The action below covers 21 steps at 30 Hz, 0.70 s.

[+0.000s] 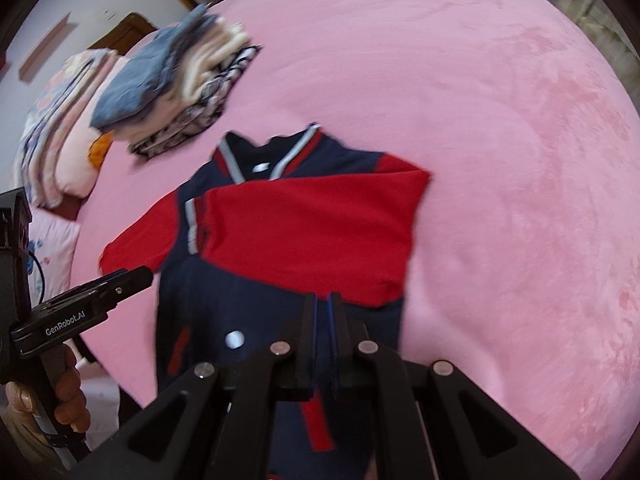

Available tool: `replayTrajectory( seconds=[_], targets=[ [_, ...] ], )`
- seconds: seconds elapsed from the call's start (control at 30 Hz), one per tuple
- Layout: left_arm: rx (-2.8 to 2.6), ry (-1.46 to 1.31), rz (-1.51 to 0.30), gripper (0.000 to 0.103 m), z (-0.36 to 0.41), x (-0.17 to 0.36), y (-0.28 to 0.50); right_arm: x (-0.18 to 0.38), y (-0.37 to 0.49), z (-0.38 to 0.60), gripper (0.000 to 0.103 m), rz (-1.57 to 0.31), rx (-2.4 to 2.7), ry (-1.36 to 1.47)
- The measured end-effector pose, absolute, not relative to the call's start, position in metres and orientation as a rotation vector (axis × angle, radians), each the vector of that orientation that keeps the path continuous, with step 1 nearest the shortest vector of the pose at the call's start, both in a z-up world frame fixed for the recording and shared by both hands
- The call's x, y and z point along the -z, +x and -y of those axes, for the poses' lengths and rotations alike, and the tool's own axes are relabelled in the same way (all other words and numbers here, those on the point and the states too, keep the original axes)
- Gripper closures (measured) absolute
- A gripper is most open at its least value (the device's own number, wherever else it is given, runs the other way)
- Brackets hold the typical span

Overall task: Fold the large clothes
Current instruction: 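Move the left tool to the other red sleeve cuff and grasp it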

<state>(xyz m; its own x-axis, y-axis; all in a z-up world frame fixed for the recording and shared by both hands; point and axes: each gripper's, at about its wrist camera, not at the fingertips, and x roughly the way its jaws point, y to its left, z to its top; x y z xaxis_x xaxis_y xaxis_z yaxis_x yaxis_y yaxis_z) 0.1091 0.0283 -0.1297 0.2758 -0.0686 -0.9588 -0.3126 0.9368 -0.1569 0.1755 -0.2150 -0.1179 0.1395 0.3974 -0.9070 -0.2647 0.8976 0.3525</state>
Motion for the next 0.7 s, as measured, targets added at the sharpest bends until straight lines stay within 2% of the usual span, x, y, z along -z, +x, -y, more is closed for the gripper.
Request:
replayTrajectory(
  seconds=[0.1, 0.17, 0.23, 0.53, 0.7],
  targets=[
    [-0.18, -0.369, -1.29, 0.043, -0.042, 0.121, 0.092, 0.109, 0.162, 0.195, 0.094, -1.348, -0.522, 0.089],
    [-0.185, -0.389, -1.299, 0.042, -0.048, 0.12, 0.083, 0.102, 0.154, 0.179, 0.084, -1.342, -0.551, 0.068],
    [-0.188, -0.417, -1.307, 0.042, -0.06, 0.117, 0.073, 0.095, 0.145, 0.162, 0.08, -1.334, -0.584, 0.057],
    [-0.211, -0.502, -1.295, 0.042, -0.136, 0.121, 0.045, 0.08, 0.13, 0.084, 0.08, -1.27, -0.66, 0.01],
    [-0.201, -0.692, -1.202, 0.042, -0.208, 0.146, 0.032, 0.087, 0.134, 0.041, 0.08, -1.25, -0.651, 0.019]
  ],
)
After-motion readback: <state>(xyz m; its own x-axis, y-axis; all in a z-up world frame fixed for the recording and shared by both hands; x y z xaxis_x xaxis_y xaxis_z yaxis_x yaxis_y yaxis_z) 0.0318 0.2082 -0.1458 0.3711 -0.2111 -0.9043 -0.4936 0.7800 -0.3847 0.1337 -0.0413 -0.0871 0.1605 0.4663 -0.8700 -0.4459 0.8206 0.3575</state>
